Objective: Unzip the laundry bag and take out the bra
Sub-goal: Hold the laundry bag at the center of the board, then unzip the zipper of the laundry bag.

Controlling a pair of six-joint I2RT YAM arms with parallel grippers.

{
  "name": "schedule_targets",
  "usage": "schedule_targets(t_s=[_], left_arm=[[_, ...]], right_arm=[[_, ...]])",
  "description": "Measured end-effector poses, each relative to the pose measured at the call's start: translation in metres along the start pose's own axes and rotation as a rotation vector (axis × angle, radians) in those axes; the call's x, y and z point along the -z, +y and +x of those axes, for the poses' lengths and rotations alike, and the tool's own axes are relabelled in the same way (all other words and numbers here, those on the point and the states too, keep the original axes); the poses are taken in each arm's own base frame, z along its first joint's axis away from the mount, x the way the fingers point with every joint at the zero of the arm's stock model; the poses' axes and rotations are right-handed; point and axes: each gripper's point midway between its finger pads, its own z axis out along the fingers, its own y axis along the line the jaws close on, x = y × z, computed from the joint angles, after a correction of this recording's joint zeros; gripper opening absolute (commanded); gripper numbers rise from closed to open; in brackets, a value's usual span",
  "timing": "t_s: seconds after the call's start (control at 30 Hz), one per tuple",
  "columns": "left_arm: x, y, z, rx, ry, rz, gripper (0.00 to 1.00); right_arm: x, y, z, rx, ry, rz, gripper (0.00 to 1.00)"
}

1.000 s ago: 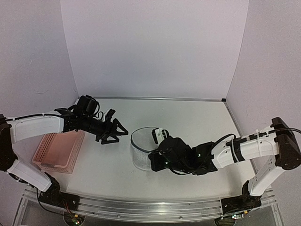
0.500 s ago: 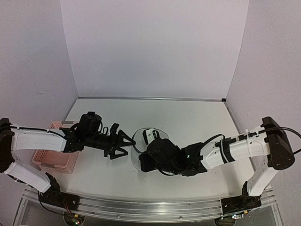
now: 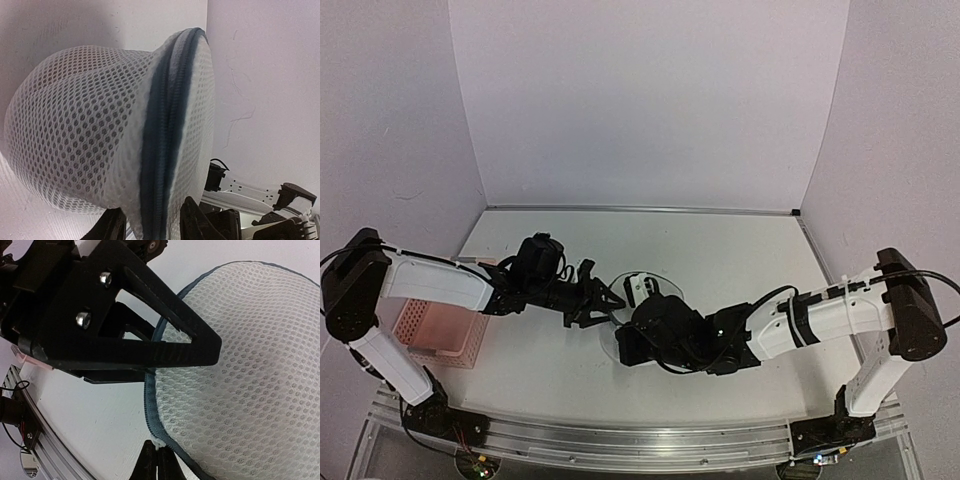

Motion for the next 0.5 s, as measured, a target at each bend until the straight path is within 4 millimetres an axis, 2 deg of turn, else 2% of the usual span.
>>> schedule_targets(t_s=[0.1,0.3,0.5], left_arm=[[-0.003,0.000,0.001,-0.008,0.007,0.001,0.01],[-0.003,-0.003,0.003,-0.012,0.014,0.009,0.00],[-0.004,-0.004,0.003,-0.014,0.014,0.011,0.00]], right_arm=[[0.000,-0.001,0.000,0.001,-0.001,0.003,0.00],[0.001,-0.004,0.003,0.006,0.004,0.013,0.00],[0.013,-0.011,0.004,0.007,0.006,0.015,0.00]])
